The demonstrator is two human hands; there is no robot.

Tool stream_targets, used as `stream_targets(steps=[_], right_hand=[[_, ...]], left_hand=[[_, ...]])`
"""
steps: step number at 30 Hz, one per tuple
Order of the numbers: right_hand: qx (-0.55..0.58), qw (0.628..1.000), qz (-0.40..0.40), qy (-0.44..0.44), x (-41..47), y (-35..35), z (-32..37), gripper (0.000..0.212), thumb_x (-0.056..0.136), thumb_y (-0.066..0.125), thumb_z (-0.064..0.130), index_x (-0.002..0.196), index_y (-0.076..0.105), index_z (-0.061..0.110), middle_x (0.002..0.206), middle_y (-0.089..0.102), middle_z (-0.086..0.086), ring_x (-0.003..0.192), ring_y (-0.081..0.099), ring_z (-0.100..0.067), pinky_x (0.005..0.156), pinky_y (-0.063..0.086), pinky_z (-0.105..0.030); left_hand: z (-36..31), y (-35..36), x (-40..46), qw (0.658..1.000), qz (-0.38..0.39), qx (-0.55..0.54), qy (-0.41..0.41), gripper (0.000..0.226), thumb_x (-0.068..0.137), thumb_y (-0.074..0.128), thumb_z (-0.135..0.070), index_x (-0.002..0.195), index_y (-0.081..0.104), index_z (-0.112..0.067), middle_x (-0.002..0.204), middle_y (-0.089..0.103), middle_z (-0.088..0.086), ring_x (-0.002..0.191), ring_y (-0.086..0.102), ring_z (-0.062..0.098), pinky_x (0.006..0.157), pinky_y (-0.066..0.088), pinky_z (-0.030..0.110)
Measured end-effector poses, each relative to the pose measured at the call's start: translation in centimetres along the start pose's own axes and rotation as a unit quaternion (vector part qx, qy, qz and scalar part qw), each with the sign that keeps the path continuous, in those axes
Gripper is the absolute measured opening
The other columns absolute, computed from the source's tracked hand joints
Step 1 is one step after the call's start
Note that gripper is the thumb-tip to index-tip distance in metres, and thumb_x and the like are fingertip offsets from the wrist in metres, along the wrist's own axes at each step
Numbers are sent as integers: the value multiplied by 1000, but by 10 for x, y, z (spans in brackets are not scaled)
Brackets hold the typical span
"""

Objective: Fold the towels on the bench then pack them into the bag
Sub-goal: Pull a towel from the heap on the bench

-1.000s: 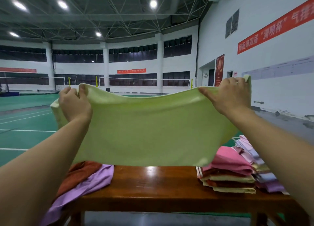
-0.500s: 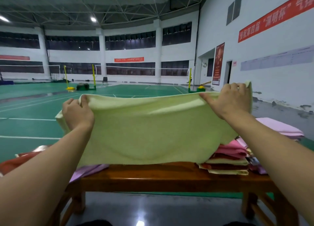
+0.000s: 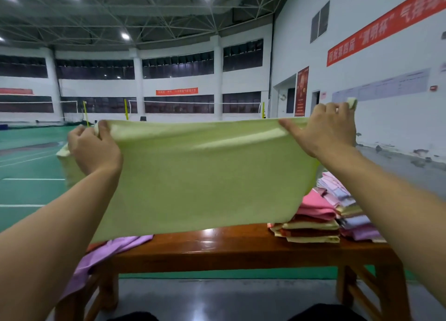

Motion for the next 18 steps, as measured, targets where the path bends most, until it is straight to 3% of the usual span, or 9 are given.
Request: stream_targets(steps=[3, 7, 18], right_hand=[[-1, 1000, -11, 20, 3, -15, -1, 122, 78, 15, 96, 139, 46, -5, 138, 53, -27, 131, 41, -42, 117, 23, -53], [-32, 999, -2, 29, 5, -11, 4, 122, 78, 14, 96, 139, 48, -3, 139, 53, -26, 133, 41, -41, 116, 26, -51], [-32, 989, 145, 6, 4, 119, 36, 117, 80, 25, 93, 146, 43, -2, 144, 49, -24, 137, 37, -39, 117, 26, -47]], left_hand=[[-7, 0, 5, 999, -34, 22, 10, 63, 106, 36, -47, 125, 63, 7, 147, 46, 19, 136, 41, 34, 115, 29, 35], [-7, 4, 3, 996, -50, 67, 14, 61, 107, 34, -45, 127, 61, 6, 150, 43, 18, 139, 38, 34, 115, 26, 35], [63, 79, -20, 988, 64, 138, -13, 60, 107, 35, -44, 129, 61, 6, 147, 42, 21, 138, 36, 37, 118, 26, 40]])
Point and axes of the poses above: each hand's wrist, its own x-axis towards the middle knuckle, its own y-axis out of the palm, z = x × y, the point moved 2 cm from there along x, towards the middle knuckle
